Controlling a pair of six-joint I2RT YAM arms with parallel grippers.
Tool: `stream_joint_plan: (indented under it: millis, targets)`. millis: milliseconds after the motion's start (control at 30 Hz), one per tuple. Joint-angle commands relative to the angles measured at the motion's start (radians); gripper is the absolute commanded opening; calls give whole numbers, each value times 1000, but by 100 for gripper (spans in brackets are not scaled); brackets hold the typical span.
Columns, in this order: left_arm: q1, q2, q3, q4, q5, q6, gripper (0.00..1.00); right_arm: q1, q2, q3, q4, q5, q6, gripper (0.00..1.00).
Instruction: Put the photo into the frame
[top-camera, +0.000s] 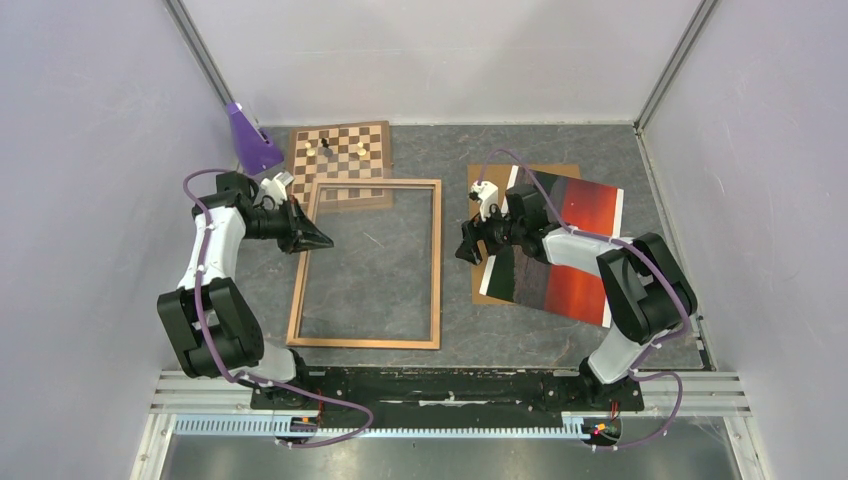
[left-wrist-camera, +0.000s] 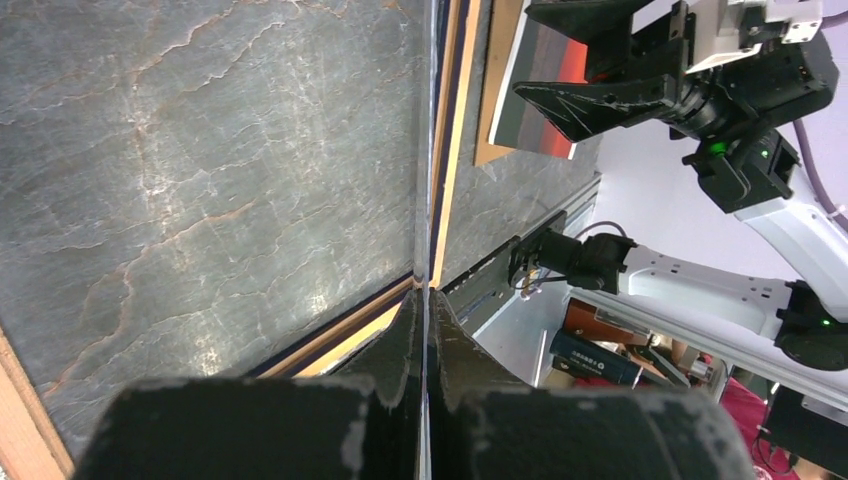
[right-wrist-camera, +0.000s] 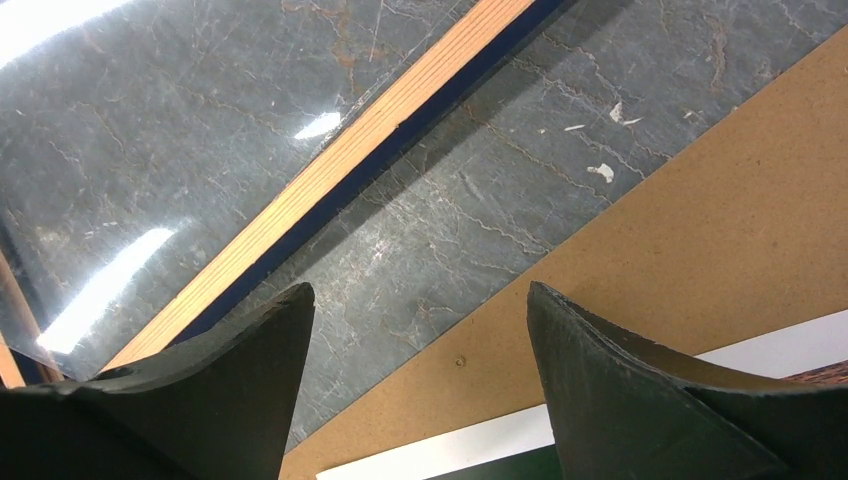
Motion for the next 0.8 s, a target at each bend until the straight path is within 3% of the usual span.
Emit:
stream_joint_plan:
  millis: [0,767]
  targets:
    - [4,-18,12,0,90,-68,2,5,-7,-2,3,7,-50,81]
    - [10,-5,38,-59,160,-42,2,5,-30,-25,6,16,-54,79]
